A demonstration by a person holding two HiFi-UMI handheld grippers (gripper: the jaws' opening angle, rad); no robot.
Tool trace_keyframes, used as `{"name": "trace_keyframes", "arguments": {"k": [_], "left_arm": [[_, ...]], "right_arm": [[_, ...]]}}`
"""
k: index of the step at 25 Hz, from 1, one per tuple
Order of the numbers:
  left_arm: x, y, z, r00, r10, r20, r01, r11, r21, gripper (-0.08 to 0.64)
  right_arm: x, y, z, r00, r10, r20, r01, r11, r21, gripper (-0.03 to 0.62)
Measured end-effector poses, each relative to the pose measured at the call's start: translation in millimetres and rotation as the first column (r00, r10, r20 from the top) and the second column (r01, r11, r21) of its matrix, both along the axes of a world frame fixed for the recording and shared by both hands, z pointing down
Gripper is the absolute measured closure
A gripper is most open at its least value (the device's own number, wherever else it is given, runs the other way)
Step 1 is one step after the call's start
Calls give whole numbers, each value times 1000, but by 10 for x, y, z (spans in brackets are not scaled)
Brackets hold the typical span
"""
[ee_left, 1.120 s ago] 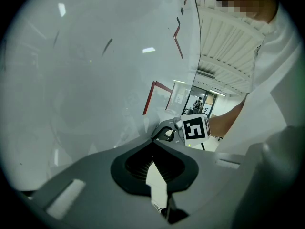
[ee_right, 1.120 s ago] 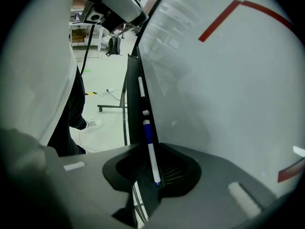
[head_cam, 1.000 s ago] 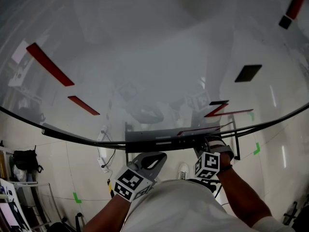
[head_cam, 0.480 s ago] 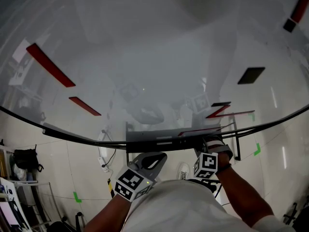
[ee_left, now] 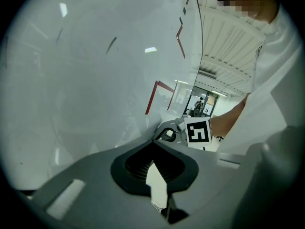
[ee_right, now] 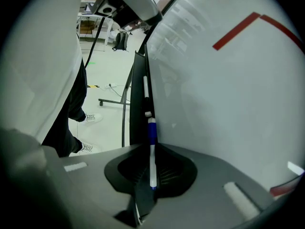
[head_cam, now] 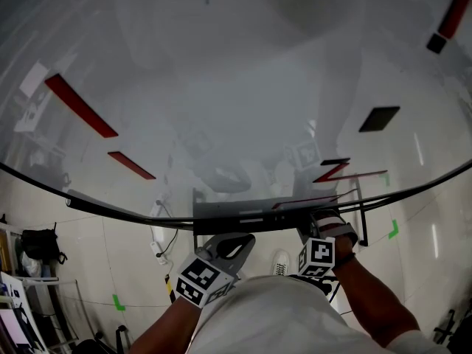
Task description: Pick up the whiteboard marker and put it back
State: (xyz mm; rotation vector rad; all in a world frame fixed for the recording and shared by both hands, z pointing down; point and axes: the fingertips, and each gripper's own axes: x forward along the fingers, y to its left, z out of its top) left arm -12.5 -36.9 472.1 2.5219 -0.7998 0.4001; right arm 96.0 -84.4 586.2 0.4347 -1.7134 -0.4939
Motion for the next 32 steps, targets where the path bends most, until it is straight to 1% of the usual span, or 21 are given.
{"name": "trace_keyframes", "arguments": {"k": [5,10,12,13,14,15,17,18,19,20,22,23,24,25,26,28,30,31,32], "left_arm": [[36,-7,-16,1000,11,-1,-11,1000,6,543],[59,10,-19,1000,21,2,-21,1000,7,543],[69,19,-21,1000,25,2,-25,1000,6,543],[75,22,-23,1000,27,3,-27,1000,6,543],[80,21,-27,1000,27,3,-28,1000,7,543],[82,18,-32,1000,27,3,-27,1000,9,543],[81,10,-41,1000,25,2,-25,1000,11,543],[80,6,-42,1000,24,2,-24,1000,12,543],[81,4,-41,1000,24,3,-24,1000,12,543],[84,3,-41,1000,24,3,-24,1000,11,543],[93,7,-39,1000,24,3,-24,1000,10,543],[98,11,-38,1000,26,4,-26,1000,9,543],[102,14,-37,1000,27,4,-27,1000,8,543],[104,15,-36,1000,27,4,-27,1000,8,543],[101,11,-35,1000,25,5,-25,1000,10,543],[90,-1,-34,1000,20,5,-20,1000,17,543],[100,2,-37,1000,22,1,-22,1000,13,543],[109,5,-39,1000,24,-1,-24,1000,11,543],[117,8,-42,1000,26,-2,-26,1000,12,543]], "right_arm": [[-3,39,-106,1000,4,21,-4,1000,1,557],[40,68,-100,997,26,66,-25,1000,-12,557],[35,80,-123,995,41,96,-39,999,-24,557],[25,88,-147,990,58,129,-53,998,-41,557],[8,96,-181,980,85,179,-74,995,-70,557],[-11,103,-223,962,123,242,-100,989,-107,557],[-31,105,-303,909,210,360,-151,971,-184,557],[-26,99,-331,885,244,397,-171,963,-210,557],[-14,92,-349,869,263,418,-183,958,-222,557],[-2,86,-361,864,268,426,-188,957,-221,557],[8,87,-378,865,260,429,-184,960,-210,557],[4,93,-395,859,262,440,-184,960,-213,557],[-8,100,-426,844,273,462,-186,956,-225,557],[-25,108,-470,818,292,495,-189,950,-247,557],[-47,115,-522,782,318,536,-191,941,-280,557],[-76,125,-609,686,390,614,-192,911,-365,557],[-65,127,-657,589,463,662,-188,875,-446,557],[-56,125,-673,548,492,676,-183,860,-477,557],[-47,122,-686,515,514,686,-179,847,-501,557]]}}
